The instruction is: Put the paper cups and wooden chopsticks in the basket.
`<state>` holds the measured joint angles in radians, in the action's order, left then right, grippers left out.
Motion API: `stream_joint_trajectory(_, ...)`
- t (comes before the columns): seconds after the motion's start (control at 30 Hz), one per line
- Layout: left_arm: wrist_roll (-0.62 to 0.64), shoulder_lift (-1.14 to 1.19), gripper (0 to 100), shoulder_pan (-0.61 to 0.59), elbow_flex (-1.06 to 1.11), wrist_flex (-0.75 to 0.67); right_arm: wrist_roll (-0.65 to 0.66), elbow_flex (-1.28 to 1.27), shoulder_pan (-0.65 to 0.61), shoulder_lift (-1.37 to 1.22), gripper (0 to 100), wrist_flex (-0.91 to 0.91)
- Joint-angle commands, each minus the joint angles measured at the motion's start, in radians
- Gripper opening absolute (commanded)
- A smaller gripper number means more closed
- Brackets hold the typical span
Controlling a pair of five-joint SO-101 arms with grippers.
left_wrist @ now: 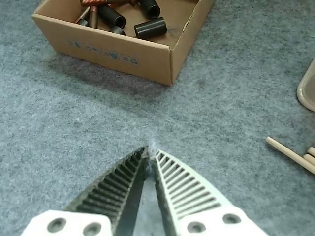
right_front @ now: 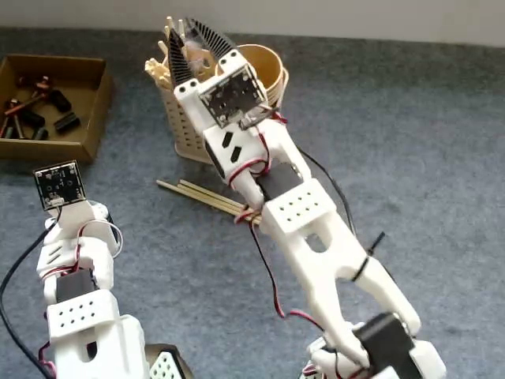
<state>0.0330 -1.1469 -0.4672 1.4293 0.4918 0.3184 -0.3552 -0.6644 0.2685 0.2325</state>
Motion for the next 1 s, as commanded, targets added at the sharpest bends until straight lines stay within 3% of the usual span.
stream_joint_trajectory(0.0, 0.003, -0.015, 1, -0.005, -0.005, -0.02, 0.012, -0.056, -0.048, 0.153, 1.2, -0.059)
stream_joint_trajectory(0.53, 0.003, -0.015, 1, -0.005, -0.004, -0.02, 0.012, -0.55, -0.068, 0.535, 0.4, -0.077)
stream_joint_trajectory(0.97, 0.003, -0.015, 1, -0.005, -0.004, -0.02, 0.012, -0.802, -0.062, 0.634, 0.4, -0.09)
